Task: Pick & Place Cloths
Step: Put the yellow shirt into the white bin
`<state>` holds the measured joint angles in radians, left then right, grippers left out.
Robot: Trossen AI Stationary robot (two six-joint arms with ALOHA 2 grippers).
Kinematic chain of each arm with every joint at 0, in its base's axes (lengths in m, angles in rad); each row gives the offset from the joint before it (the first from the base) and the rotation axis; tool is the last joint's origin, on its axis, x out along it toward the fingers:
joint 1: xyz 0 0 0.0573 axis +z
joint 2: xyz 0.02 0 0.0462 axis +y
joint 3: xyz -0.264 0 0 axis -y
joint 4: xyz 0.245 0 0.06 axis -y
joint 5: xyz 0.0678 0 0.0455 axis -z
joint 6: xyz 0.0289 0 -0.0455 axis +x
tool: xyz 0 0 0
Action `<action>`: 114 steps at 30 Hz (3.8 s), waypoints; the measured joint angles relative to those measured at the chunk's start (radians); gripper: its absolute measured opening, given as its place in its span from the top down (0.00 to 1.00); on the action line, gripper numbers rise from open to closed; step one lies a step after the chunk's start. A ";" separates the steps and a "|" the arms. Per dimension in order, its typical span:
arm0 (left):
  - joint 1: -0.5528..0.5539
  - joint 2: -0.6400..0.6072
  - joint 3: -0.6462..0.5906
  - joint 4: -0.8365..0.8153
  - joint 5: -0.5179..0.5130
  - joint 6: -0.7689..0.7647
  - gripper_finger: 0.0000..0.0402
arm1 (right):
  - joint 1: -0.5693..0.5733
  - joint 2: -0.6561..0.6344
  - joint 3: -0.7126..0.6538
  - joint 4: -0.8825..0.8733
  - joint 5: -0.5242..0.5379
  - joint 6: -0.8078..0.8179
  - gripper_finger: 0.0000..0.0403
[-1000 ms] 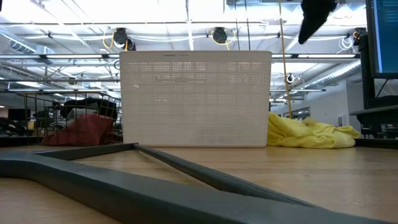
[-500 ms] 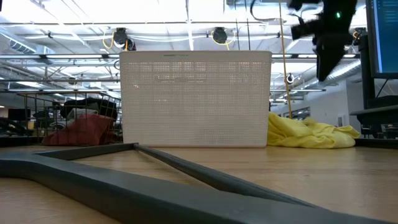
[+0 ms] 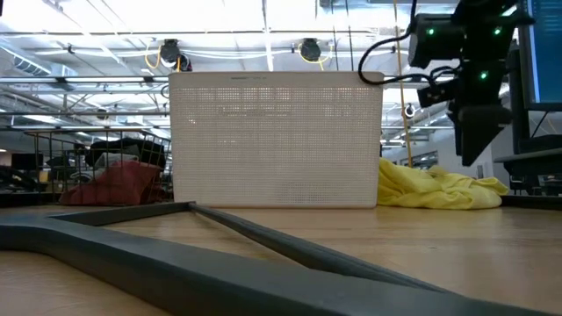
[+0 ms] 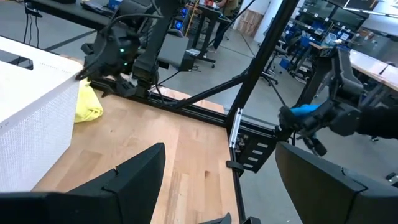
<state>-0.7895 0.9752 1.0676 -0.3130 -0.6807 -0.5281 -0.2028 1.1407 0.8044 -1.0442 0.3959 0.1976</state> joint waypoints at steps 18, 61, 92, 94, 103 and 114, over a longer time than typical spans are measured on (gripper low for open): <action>0.000 0.000 0.000 0.003 0.002 -0.057 0.23 | -0.321 0.030 -0.020 0.300 -0.225 -0.140 0.26; 0.000 0.000 0.000 0.004 0.002 -0.079 0.23 | -0.378 0.121 -0.209 0.443 -0.308 0.161 0.92; 0.000 0.000 0.000 0.003 0.002 -0.079 0.23 | -0.378 -0.566 0.059 0.547 -0.236 0.348 0.92; 0.000 0.000 0.000 0.003 0.002 -0.076 0.23 | -0.378 -0.555 0.112 0.590 -0.236 0.322 0.92; 0.000 0.000 0.000 0.003 0.001 -0.023 0.23 | -0.378 -0.435 0.368 0.639 -0.267 0.192 0.92; 0.000 0.000 0.000 -0.044 -0.119 -0.007 0.23 | -0.364 -0.190 0.493 0.795 -0.499 0.183 0.92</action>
<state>-0.7898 0.9749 1.0676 -0.3568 -0.7994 -0.5355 -0.5672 0.9508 1.2972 -0.2497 -0.1029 0.3801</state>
